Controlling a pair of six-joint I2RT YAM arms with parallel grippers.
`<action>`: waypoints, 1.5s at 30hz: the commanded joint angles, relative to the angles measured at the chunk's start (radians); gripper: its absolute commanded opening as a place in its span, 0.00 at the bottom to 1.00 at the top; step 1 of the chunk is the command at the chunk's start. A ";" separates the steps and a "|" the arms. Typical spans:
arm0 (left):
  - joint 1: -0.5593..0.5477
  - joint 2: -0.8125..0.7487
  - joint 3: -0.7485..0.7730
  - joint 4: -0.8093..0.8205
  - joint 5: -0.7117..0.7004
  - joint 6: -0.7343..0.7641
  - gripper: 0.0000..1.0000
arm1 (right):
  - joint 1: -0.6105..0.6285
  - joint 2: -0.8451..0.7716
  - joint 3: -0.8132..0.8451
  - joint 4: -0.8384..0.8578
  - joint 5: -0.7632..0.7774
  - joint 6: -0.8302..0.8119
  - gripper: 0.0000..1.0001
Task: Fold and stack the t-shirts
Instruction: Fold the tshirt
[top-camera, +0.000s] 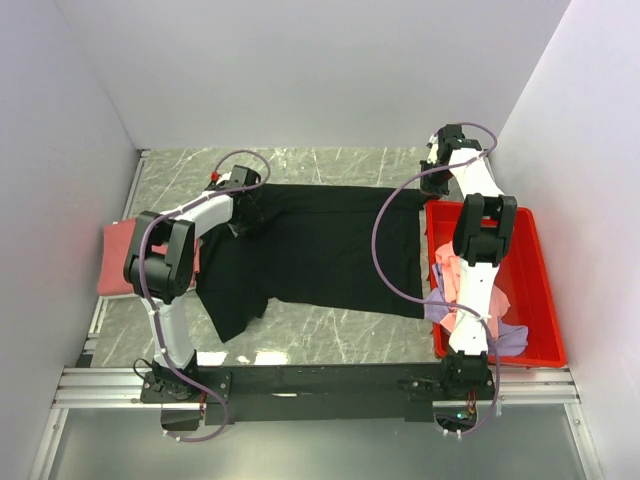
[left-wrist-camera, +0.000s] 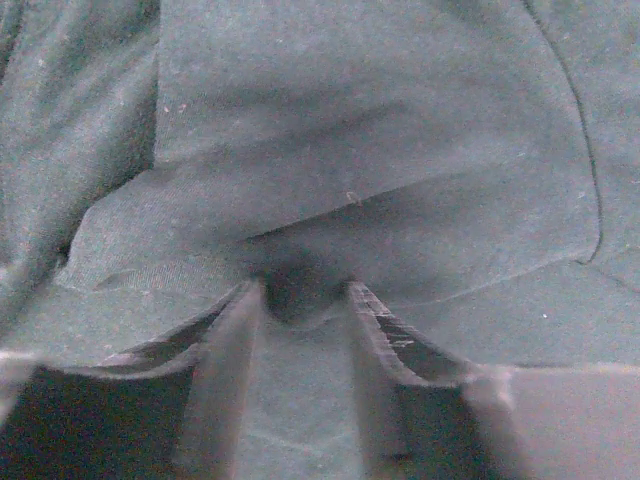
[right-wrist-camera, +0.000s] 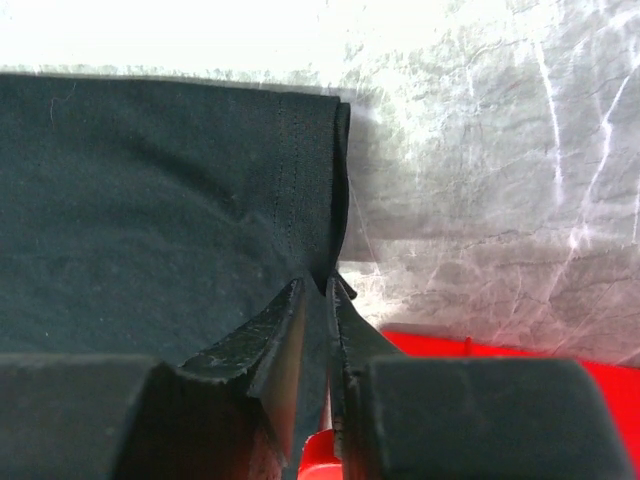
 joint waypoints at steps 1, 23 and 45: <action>-0.001 0.010 0.049 0.014 0.004 0.024 0.38 | -0.002 0.022 0.044 -0.069 -0.018 -0.017 0.18; 0.000 -0.109 0.070 -0.023 -0.017 0.046 0.01 | 0.001 -0.133 0.021 -0.069 -0.050 0.064 0.00; 0.046 -0.201 -0.005 -0.009 0.055 0.044 0.01 | 0.026 -0.284 -0.088 -0.126 0.055 0.199 0.00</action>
